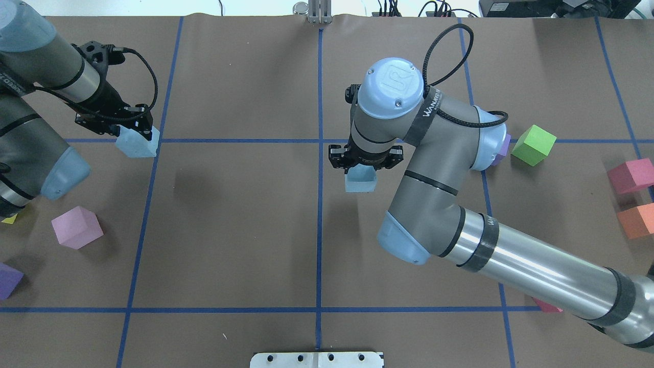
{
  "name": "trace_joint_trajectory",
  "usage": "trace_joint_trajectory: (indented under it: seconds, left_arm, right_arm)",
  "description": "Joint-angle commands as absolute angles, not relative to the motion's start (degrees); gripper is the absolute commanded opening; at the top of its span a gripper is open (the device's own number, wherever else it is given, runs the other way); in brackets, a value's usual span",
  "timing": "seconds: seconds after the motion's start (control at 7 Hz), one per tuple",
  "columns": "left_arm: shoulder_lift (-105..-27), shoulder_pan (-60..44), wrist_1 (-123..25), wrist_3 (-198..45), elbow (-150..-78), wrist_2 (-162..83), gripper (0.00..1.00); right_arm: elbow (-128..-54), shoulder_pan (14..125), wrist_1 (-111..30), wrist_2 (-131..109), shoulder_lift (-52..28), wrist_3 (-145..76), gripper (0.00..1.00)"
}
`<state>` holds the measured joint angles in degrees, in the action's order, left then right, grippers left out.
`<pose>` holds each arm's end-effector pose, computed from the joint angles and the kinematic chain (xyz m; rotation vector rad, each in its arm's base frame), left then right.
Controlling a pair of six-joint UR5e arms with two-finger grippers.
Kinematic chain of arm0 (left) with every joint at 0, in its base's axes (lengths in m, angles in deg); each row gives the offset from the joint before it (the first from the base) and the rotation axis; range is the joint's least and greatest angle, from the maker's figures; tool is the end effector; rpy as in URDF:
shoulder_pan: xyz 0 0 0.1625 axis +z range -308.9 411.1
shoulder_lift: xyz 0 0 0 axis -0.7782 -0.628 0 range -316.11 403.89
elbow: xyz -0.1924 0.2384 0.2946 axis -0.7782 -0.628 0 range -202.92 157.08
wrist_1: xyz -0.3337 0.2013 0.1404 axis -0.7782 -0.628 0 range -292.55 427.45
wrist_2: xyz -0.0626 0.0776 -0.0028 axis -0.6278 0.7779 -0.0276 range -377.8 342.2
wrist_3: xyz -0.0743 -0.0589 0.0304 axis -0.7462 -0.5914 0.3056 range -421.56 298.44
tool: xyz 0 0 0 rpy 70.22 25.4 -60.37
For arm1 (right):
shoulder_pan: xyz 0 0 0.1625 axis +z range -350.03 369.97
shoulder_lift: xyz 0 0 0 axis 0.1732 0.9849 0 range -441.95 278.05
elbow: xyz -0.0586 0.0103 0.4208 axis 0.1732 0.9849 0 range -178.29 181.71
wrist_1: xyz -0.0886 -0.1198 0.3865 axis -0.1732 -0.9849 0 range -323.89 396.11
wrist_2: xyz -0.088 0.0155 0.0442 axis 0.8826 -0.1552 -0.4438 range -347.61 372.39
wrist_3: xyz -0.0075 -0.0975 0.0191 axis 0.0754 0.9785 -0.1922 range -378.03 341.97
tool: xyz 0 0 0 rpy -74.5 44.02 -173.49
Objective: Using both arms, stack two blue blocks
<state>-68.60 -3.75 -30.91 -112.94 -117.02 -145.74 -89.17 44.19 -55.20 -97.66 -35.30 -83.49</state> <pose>0.3096 -0.5647 0.3869 -0.0119 0.8679 -0.0633 -0.5308 -0.4809 0.1986 0.0731 -0.8090 0.0284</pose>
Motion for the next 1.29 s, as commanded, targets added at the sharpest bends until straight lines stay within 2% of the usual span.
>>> trace_joint_trajectory:
  seconds: [0.0, 0.57, 1.14]
  left_arm:
    - [-70.71, -3.57, -30.55, -116.30, -116.87, -145.77, 0.44]
    - [-73.88, -3.22, -30.55, -121.49, -116.08, -145.77, 0.44]
    - [-75.29, -2.78, -30.55, -125.54, -116.17, -145.86, 0.44]
  right_arm:
    - [-81.10, 43.03, -48.04, -94.69, -38.44, -83.07, 0.50]
    - [-73.28, 42.05, -47.04, -92.03, -43.96, -83.15, 0.50]
    - [-70.19, 41.96, -46.25, -92.90, -45.21, -84.30, 0.51]
